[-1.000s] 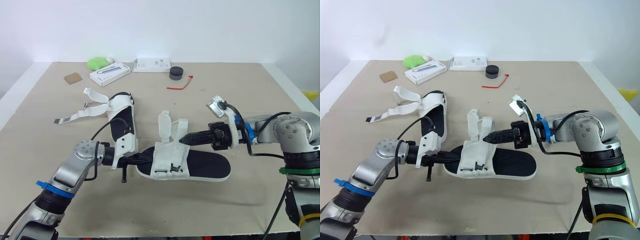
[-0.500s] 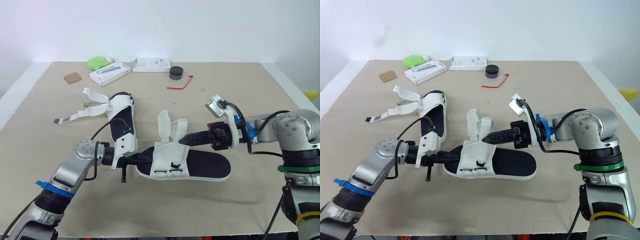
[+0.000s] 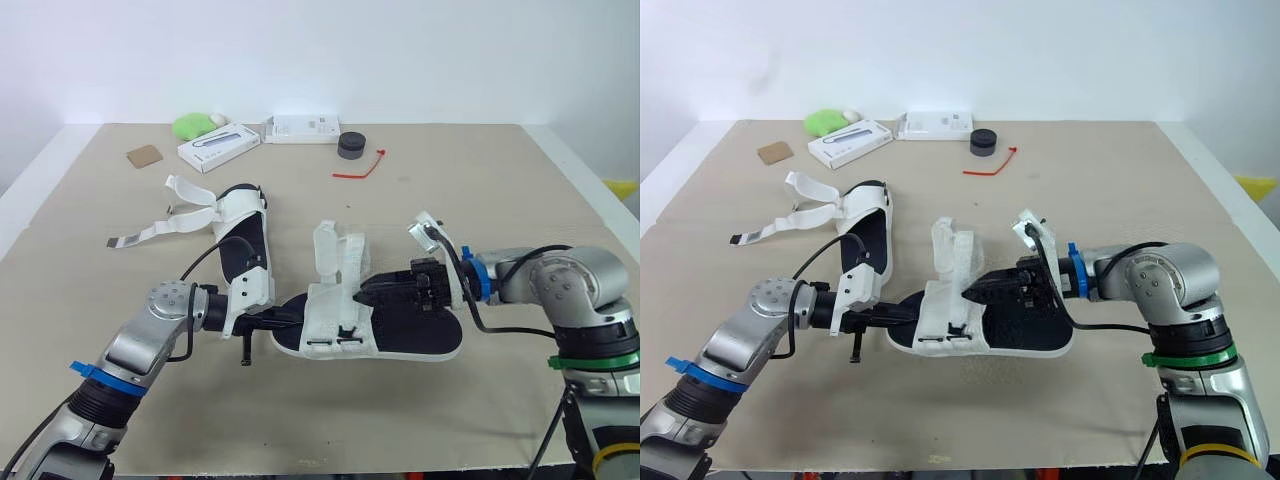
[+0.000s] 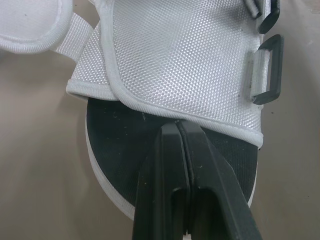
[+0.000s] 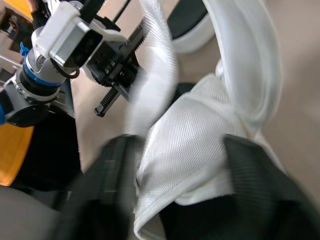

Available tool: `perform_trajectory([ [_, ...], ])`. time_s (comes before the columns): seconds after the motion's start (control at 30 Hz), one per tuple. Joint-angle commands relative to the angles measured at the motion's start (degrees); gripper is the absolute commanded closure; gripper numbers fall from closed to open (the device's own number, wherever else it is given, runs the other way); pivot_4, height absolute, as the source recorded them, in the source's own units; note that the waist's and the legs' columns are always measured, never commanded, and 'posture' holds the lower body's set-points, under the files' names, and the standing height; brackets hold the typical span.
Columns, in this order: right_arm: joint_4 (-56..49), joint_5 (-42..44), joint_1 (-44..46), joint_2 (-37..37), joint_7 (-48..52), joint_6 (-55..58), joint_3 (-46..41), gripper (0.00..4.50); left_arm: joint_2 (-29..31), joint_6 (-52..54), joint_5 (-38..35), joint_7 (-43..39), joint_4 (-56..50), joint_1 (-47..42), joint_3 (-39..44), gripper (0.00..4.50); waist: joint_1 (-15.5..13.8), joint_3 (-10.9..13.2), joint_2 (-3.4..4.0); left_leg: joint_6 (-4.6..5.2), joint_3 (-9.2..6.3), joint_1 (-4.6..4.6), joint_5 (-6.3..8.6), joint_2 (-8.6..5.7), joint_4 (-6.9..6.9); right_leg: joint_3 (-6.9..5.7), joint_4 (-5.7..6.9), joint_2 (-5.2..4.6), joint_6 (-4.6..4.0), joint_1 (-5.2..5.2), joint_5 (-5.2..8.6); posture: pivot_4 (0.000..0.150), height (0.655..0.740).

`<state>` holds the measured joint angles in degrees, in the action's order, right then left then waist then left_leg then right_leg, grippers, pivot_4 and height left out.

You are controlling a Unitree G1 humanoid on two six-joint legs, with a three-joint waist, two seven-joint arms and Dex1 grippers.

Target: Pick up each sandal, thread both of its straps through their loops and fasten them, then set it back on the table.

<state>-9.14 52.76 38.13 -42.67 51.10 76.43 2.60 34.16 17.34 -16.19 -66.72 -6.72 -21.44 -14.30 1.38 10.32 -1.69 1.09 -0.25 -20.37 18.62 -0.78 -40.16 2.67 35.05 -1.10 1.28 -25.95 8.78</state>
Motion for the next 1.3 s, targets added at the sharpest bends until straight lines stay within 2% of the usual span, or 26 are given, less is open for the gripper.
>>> perform_trajectory([
  [0.03, -4.8, 3.6, -0.3, 1.2, -0.7, 1.8, -2.6, 1.33, 0.5, -0.4, 0.5, 0.0, -0.6, 0.3, 0.1, 4.50, 0.0, 0.0, 0.00, 0.00, -0.02, 0.00, 0.00, 0.01, 0.00, 0.00, 0.00, 0.02, 0.00, 0.00, 0.00, 0.150, 0.7400],
  [0.27, -6.7, 9.6, 0.0, 4.9, -5.2, 8.1, -6.1, 1.33, 0.5, -0.5, 0.5, -0.1, -0.4, 0.1, 0.0, 4.50, 0.0, 0.0, 0.00, 0.00, -0.01, -0.01, 0.00, 0.02, -0.03, 0.00, 0.01, 0.02, -0.05, 0.01, -0.03, 0.150, 0.7400],
  [0.7, -9.3, 11.8, -2.9, 9.0, -11.2, 9.9, -6.6, 1.33, 0.1, -0.4, 0.5, 0.5, -0.8, 0.5, -0.2, 4.50, 0.0, 0.0, 0.00, 0.00, -0.02, -0.02, 0.00, 0.02, -0.10, -0.03, 0.03, 0.02, -0.04, 0.01, -0.03, 0.150, 0.7400],
  [0.8, -9.1, 12.0, -3.0, 10.1, -12.5, 10.1, -7.0, 2.12, 0.1, -0.6, 0.5, 0.5, -0.7, 0.5, -0.2, 4.50, 0.0, 0.0, 0.00, 0.00, -0.03, -0.02, 0.00, 0.03, -0.10, -0.03, 0.03, 0.03, -0.04, 0.01, -0.03, 0.150, 0.7400],
  [0.87, -9.1, 11.9, -2.9, 10.1, -13.0, 10.5, -6.7, 3.14, 0.1, -0.6, 0.5, 0.6, -0.7, 0.6, -0.3, 4.50, 0.0, 0.0, 0.00, 0.00, -0.03, -0.03, 0.00, 0.02, -0.10, -0.03, 0.03, 0.02, -0.04, 0.01, -0.03, 0.150, 0.7400],
  [0.9, -9.1, 11.9, -2.9, 10.0, -13.1, 10.6, -6.5, 3.37, 0.0, -0.6, 0.5, 0.6, -0.7, 0.5, -0.3, 4.50, 0.0, 0.0, 0.00, 0.00, -0.03, -0.03, 0.00, 0.02, -0.10, -0.02, 0.03, 0.02, -0.04, 0.01, -0.03, 0.150, 0.7400],
  [0.93, -9.0, 12.0, -2.8, 10.0, -13.3, 10.9, -6.4, 4.03, 0.0, -0.5, 0.5, 0.7, -0.7, 0.5, -0.3, 4.50, 0.0, 0.0, 0.00, 0.00, -0.02, -0.03, 0.00, 0.02, -0.10, -0.02, 0.03, 0.02, -0.04, 0.01, -0.03, 0.150, 0.7400],
  [0.97, -8.9, 12.1, -2.7, 10.0, -13.5, 11.2, -6.4, 4.27, 0.0, -0.5, 0.5, 0.7, -0.8, 0.6, -0.3, 4.50, 0.0, 0.0, 0.00, 0.00, -0.02, -0.03, 0.00, 0.02, -0.10, -0.02, 0.03, 0.02, -0.04, 0.01, -0.03, 0.150, 0.7400],
  [1.0, -8.7, 12.2, -2.6, 10.2, -13.8, 11.5, -6.6, 4.41, 0.0, -0.5, 0.5, 0.7, -0.8, 0.6, -0.3, 4.50, 0.0, 0.0, 0.00, 0.00, -0.02, -0.03, 0.00, 0.02, -0.10, -0.02, 0.03, 0.02, -0.04, 0.01, -0.03, 0.150, 0.7400],
  [1.1, -6.6, 13.4, -1.8, 11.1, -15.4, 14.5, -8.0, 4.41, 0.1, -0.6, 0.6, 0.6, -0.8, 0.7, -0.4, 4.50, 0.0, 0.0, 0.01, 0.00, -0.04, -0.03, 0.00, 0.03, -0.10, -0.03, 0.03, 0.03, -0.04, 0.01, -0.03, 0.150, 0.7400],
  [1.3, -0.3, 18.9, 3.1, 7.5, -15.9, 16.1, -7.5, 4.41, -0.1, -0.9, 0.6, 0.6, -0.5, 0.6, -0.6, 4.50, 0.0, 0.0, 0.01, 0.00, -0.01, -0.04, 0.00, 0.01, -0.15, -0.02, 0.05, 0.01, -0.05, 0.02, -0.06, 0.150, 0.7400],
])
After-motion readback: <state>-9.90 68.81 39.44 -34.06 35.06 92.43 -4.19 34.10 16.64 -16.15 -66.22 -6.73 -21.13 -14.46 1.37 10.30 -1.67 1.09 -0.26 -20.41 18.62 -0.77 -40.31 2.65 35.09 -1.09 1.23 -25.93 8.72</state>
